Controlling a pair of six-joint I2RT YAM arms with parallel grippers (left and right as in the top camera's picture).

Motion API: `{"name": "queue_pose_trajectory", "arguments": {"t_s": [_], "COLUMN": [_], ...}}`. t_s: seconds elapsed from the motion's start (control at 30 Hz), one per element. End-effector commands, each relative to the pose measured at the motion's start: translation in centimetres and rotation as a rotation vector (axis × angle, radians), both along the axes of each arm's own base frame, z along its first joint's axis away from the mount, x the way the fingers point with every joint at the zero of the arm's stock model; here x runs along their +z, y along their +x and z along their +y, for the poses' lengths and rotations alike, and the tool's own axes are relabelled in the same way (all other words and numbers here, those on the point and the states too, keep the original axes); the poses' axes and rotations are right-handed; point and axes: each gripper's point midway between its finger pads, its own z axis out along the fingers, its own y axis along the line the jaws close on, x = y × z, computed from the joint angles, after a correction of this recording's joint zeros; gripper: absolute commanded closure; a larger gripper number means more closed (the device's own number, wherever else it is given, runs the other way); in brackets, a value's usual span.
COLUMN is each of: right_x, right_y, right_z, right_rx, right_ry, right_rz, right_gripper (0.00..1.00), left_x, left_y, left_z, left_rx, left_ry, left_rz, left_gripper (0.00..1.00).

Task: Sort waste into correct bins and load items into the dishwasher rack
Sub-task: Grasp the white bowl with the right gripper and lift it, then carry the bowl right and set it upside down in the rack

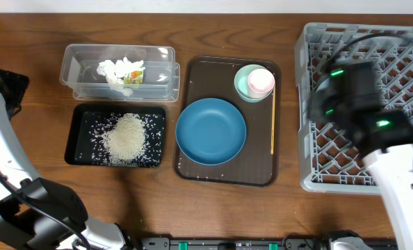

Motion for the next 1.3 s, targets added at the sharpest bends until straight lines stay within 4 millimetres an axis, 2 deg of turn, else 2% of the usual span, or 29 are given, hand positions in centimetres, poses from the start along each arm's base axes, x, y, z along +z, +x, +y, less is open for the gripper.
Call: {"name": "queue_pose_trajectory", "arguments": {"t_s": [0.0, 0.17, 0.33, 0.4, 0.5, 0.63, 0.77, 0.97, 1.27], "right_x": [1.9, 3.4, 5.3, 4.1, 1.4, -1.1, -2.3, -3.3, -3.5], "right_y": [0.7, 2.2, 2.2, 2.7, 3.4, 4.0, 4.1, 3.3, 2.8], "right_z": [1.4, -1.9, -3.8, -5.2, -7.0, -8.3, -9.9, -12.8, -13.4], "right_rx": [0.217, 0.229, 0.392, 0.352, 0.275, 0.226, 0.182, 0.105, 0.091], "right_ry": [0.247, 0.513, 0.732, 0.776, 0.833, 0.928, 1.01, 1.017, 1.012], "right_rz": [-0.068, -0.148, -0.275, -0.258, -0.194, -0.142, -0.132, -0.148, -0.153], "right_gripper": [0.99, 0.99, 0.99, 0.99, 0.99, 0.99, 0.99, 0.99, 0.99], "left_x": [-0.1, -0.1, -0.1, -0.1, -0.1, -0.1, -0.1, -0.1, -0.1], "left_y": [-0.1, -0.1, -0.1, -0.1, -0.1, -0.1, -0.1, -0.1, -0.1], "left_z": [0.2, 0.2, 0.2, 0.2, 0.2, 0.2, 0.2, 0.2, 0.2], "left_rx": [0.004, 0.004, 0.004, 0.004, 0.004, 0.004, 0.004, 0.003, 0.004], "left_ry": [0.002, 0.002, 0.002, 0.002, 0.002, 0.002, 0.002, 0.002, 0.002], "left_rz": [0.009, 0.009, 0.009, 0.009, 0.009, 0.009, 0.009, 0.009, 0.009], "left_gripper": [0.05, 0.05, 0.05, 0.05, 0.05, 0.05, 0.05, 0.05, 0.05]}}
